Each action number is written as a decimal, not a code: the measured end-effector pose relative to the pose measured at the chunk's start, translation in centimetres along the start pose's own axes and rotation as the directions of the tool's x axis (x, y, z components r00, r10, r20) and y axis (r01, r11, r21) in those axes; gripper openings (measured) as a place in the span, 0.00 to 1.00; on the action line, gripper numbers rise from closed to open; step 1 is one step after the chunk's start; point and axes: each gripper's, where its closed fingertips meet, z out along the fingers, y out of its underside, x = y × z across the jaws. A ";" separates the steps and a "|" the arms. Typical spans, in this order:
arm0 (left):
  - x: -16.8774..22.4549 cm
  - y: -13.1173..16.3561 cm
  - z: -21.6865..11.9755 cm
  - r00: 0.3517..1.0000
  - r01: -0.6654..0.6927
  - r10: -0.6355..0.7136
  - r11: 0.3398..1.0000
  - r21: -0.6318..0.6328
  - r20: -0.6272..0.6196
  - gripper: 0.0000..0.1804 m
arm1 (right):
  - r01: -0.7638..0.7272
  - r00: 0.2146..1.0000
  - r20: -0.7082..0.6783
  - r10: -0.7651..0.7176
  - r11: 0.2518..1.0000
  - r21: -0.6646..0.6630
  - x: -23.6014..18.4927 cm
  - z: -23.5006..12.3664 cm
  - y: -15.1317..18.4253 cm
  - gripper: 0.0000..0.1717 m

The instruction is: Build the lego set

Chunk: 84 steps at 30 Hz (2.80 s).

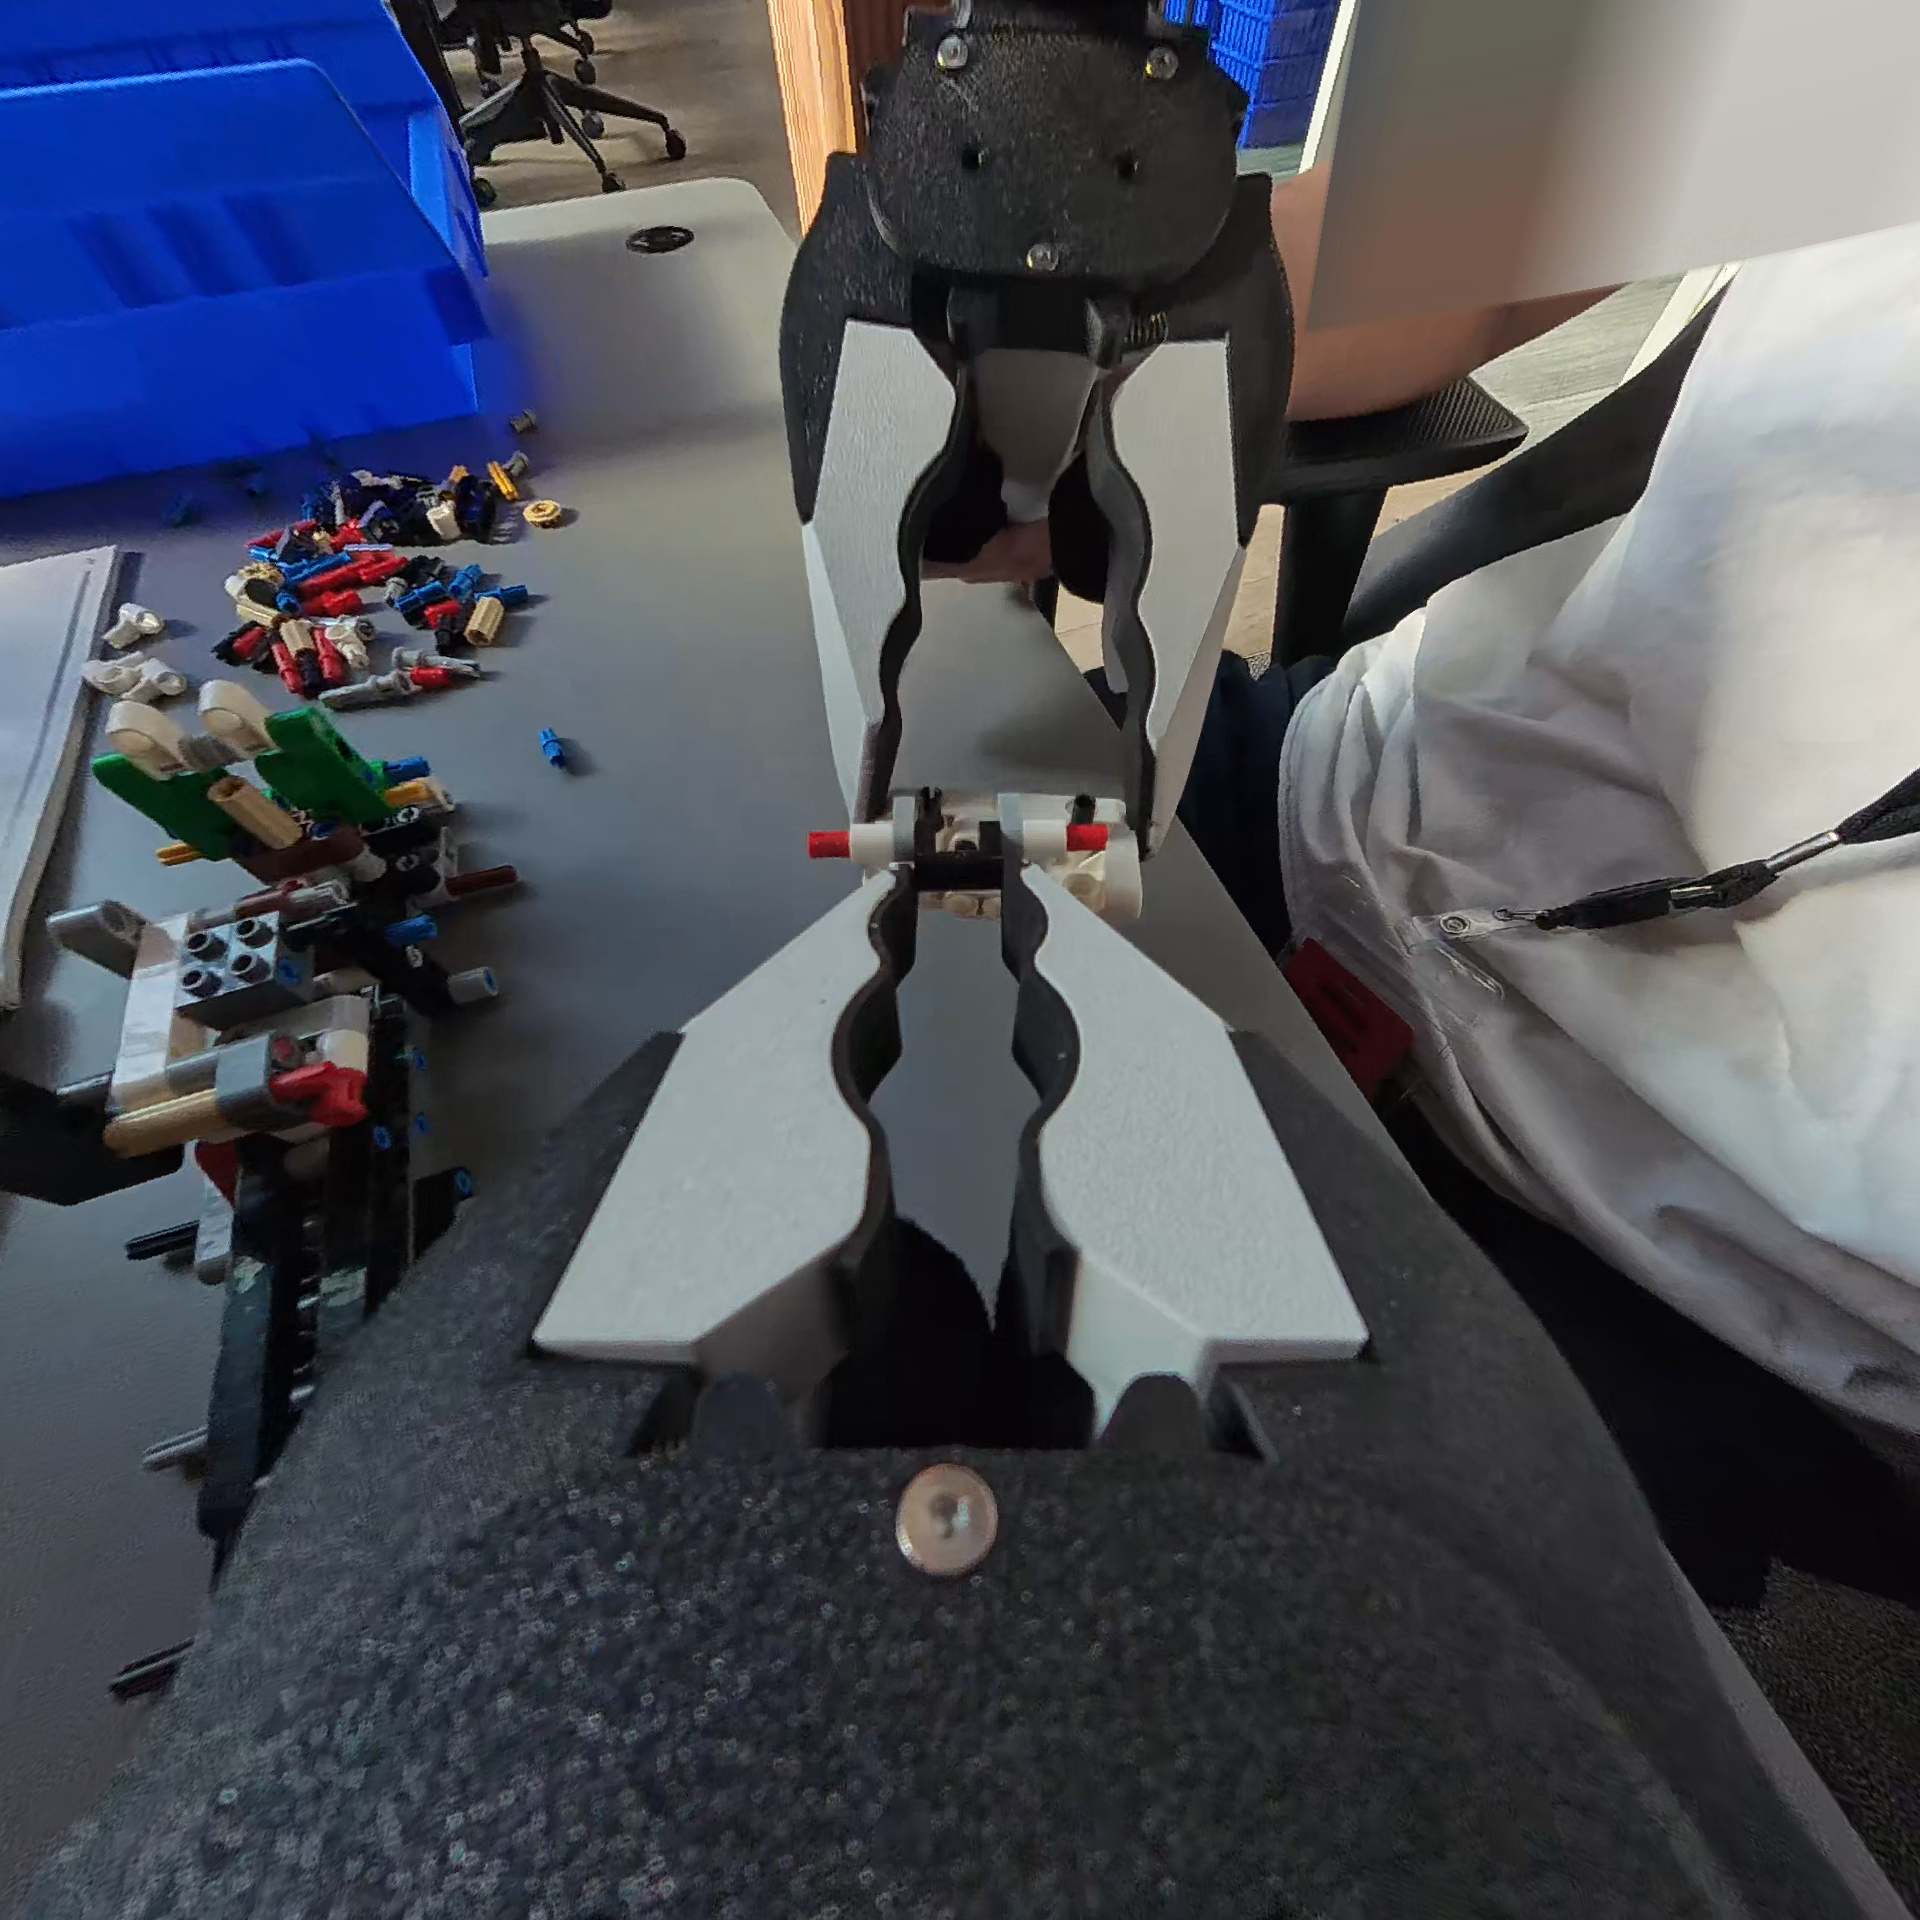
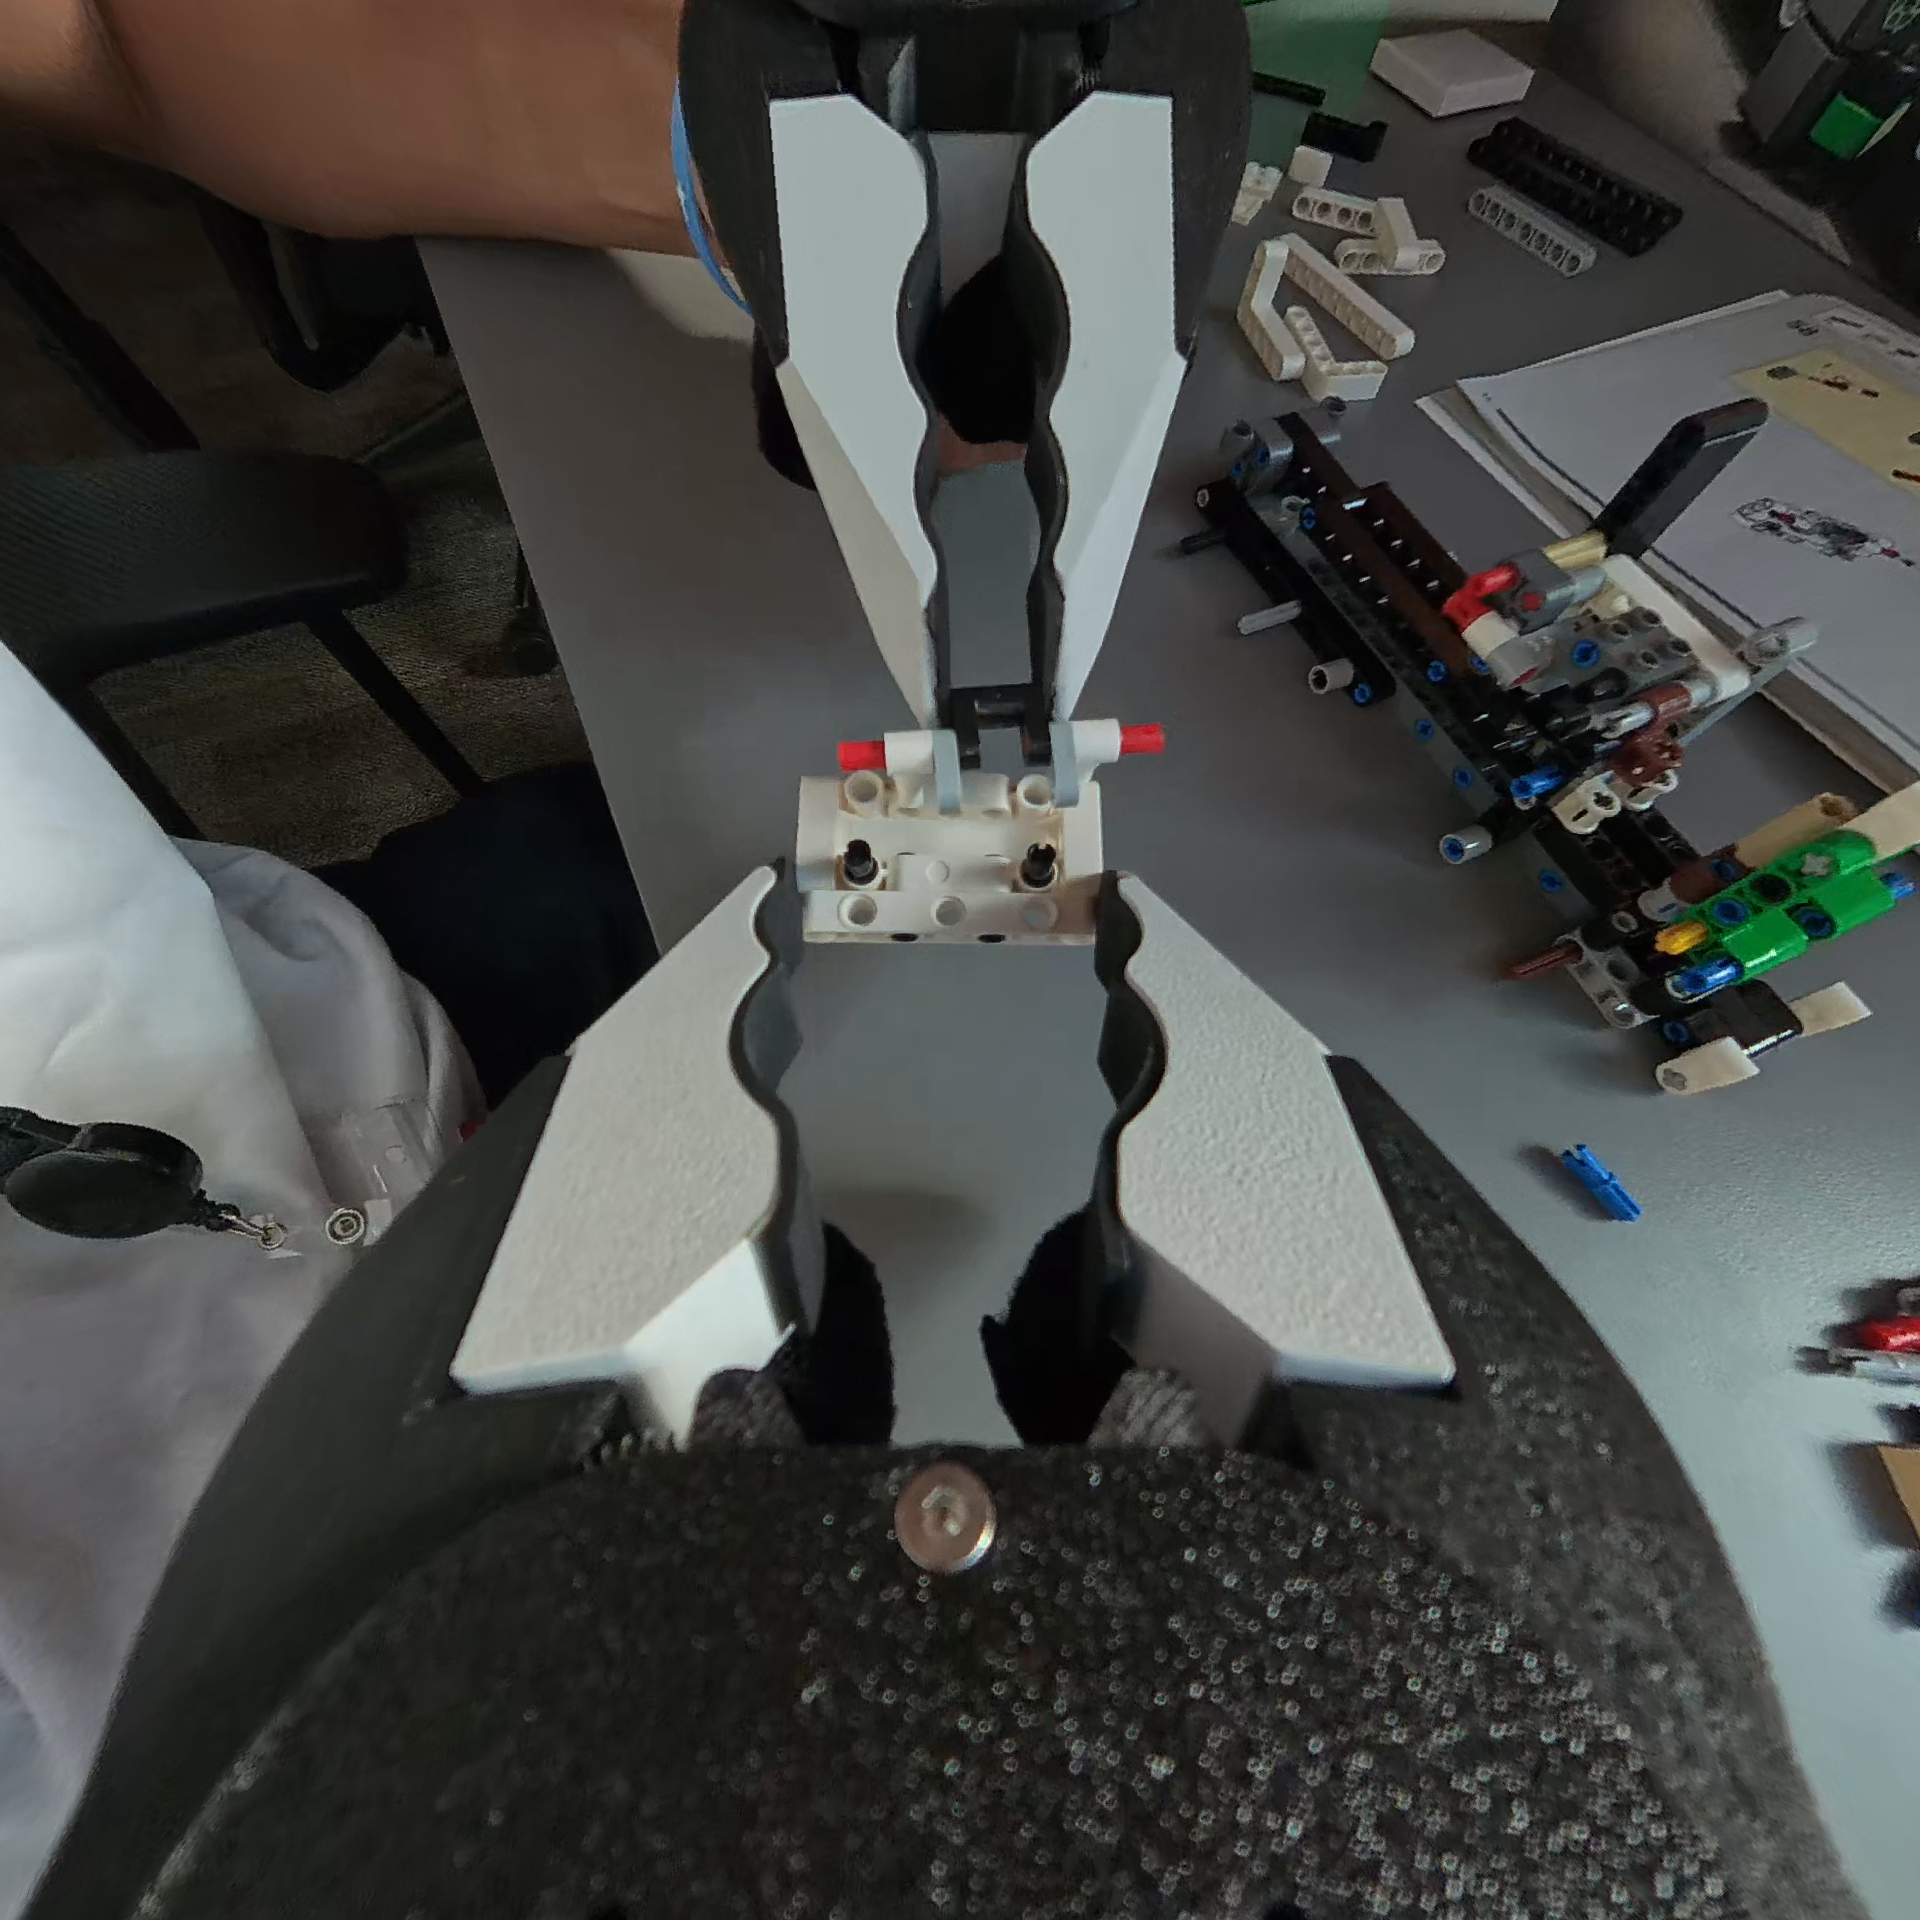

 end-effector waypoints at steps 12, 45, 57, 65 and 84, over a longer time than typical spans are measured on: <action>0.5 2.7 1.4 1.000 -0.006 0.004 0.983 -0.185 -0.014 0.08 | 0.005 0.999 0.047 0.003 0.986 -0.167 -0.3 1.0 2.7 0.33; 0.4 2.1 1.4 1.000 -0.015 0.017 0.988 -0.153 0.007 0.08 | -0.035 0.992 0.112 0.065 0.969 -0.246 0.5 0.7 0.5 0.13; 0.9 2.9 1.9 1.000 -0.027 0.026 0.976 -0.214 -0.008 0.08 | -0.029 0.994 0.087 0.070 0.915 -0.401 -0.3 0.8 1.5 0.13; 1.1 2.8 1.8 0.998 -0.059 0.058 0.977 -0.206 -0.012 0.08 | -0.015 0.998 0.054 0.040 0.918 -0.396 -0.5 0.8 1.4 0.13; 0.5 2.6 1.5 0.998 -0.058 0.061 0.981 -0.185 0.013 0.08 | -0.015 1.000 -0.018 0.009 0.926 -0.377 0.2 0.9 1.1 0.13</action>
